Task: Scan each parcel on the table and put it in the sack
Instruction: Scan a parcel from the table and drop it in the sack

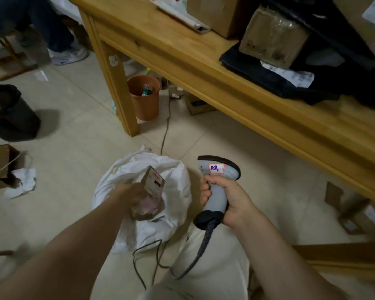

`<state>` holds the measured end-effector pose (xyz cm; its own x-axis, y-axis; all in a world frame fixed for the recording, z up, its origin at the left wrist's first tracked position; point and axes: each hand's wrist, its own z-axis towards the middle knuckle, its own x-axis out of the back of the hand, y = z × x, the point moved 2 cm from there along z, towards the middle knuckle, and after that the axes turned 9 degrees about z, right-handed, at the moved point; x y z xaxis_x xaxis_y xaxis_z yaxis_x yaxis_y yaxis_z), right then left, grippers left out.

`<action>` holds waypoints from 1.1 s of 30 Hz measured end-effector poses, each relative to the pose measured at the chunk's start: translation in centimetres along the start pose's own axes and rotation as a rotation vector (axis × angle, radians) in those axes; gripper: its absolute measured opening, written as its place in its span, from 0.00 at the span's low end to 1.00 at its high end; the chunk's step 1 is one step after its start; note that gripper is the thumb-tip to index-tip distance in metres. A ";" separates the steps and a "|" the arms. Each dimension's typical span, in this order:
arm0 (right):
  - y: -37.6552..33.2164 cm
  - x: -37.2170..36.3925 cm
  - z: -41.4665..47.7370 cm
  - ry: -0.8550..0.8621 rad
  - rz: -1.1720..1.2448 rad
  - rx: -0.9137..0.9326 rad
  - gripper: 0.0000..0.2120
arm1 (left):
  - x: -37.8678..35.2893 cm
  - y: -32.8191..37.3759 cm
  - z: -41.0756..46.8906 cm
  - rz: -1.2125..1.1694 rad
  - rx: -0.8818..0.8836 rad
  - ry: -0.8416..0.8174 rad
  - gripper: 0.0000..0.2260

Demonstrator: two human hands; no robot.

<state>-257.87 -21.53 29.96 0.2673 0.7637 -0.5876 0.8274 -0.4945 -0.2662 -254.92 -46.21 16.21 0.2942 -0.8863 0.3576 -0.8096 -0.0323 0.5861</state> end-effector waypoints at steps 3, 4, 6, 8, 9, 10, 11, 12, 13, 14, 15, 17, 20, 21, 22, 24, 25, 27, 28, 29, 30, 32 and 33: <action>-0.1 -0.1 -0.4 -0.020 -0.002 0.025 0.03 | -0.3 1.1 1.3 0.088 -0.013 0.056 0.19; -0.1 -0.1 -0.8 -0.026 -0.010 0.035 0.03 | -0.6 1.9 1.4 0.133 -0.013 0.103 0.22; -0.1 -0.2 -1.6 -0.033 -0.052 0.071 0.02 | -1.1 4.6 -1.6 0.216 -0.061 0.188 0.29; -0.2 -0.4 -2.9 -0.048 -0.110 0.124 0.02 | -2.0 7.3 -5.2 0.246 -0.176 0.226 0.32; -0.2 -0.5 -3.7 -0.056 -0.134 0.154 0.02 | -2.4 8.4 -6.7 0.245 -0.247 0.228 0.33; -0.4 -0.6 -4.5 -0.061 -0.154 0.187 0.02 | -2.9 9.5 -8.2 0.243 -0.332 0.233 0.34; -0.6 -0.7 -5.3 -0.062 -0.175 0.227 0.02 | -3.3 10.5 -9.5 0.241 -0.417 0.239 0.34; -0.9 -0.9 -6.1 -0.057 -0.201 0.274 0.02 | -3.6 11.5 -10.9 0.243 -0.497 0.247 0.34; -1.2 -1.1 -7.0 -0.052 -0.228 0.325 0.03 | -3.9 12.5 -12.2 0.246 -0.571 0.258 0.34; -1.6 -1.3 -8.0 -0.049 -0.253 0.380 0.04 | -4.2 13.5 -13.7 0.253 -0.632 0.265 0.33; -2.1 -1.5 -9.0 -0.051 -0.271 0.438 0.05 | -4.5 14.6 -15.1 0.259 -0.694 0.271 0.33; -3.3 -2.0 -11.1 -0.061 -0.289 0.551 0.06 | -5.2 17.0 -18.1 0.266 -0.830 0.295 0.31; -5.2 -2.3 -13.8 -0.072 -0.285 0.684 0.07 | -6.3 20.5 -21.7 0.254 -0.959 0.313 0.31; -5.9 -2.3 -14.6 -0.075 -0.282 0.711 0.07 | -6.8 21.7 -22.6 0.258 -0.975 0.314 0.31; -6.5 -2.2 -15.3 -0.073 -0.280 0.734 0.07 | -7.3 22.9 -23.5 0.268 -0.998 0.313 0.32; -7.8 -2.0 -16.7 -0.055 -0.260 0.780 0.07 | -8.6 25.4 -25.1 0.286 -1.077 0.301 0.31; -8.5 -1.9 -17.5 -0.045 -0.240 0.806 0.07 | -9.3 26.6 -26.1 0.299 -1.127 0.298 0.31; -9.9 -1.7 -19.2 -0.024 -0.208 0.861 0.08 | -11.0 28.9 -28.1 0.329 -1.218 0.285 0.32; -10.6 -1.6 -20.1 -0.016 -0.200 0.886 0.08 | -11.9 29.9 -29.2 0.335 -1.254 0.261 0.32; -11.3 -1.5 -21.1 -0.009 -0.196 0.912 0.08 | -12.8 30.9 -30.4 0.336 -1.286 0.234 0.32; -12.0 -1.4 -22.1 -0.003 -0.190 0.943 0.07 | -13.6 31.9 -31.5 0.333 -1.321 0.214 0.32; -13.5 -1.2 -24.1 0.018 -0.177 1.018 0.07 | -15.1 34.2 -33.8 0.320 -1.387 0.194 0.32; -14.2 -1.1 -25.0 0.030 -0.176 1.060 0.07 | -15.7 35.3 -34.8 0.308 -1.407 0.191 0.32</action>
<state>-257.57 -4.98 53.47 0.2103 0.8619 -0.4614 0.0095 -0.4738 -0.8806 -270.45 -17.38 56.65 0.3566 -0.6972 0.6219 0.2738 0.7144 0.6439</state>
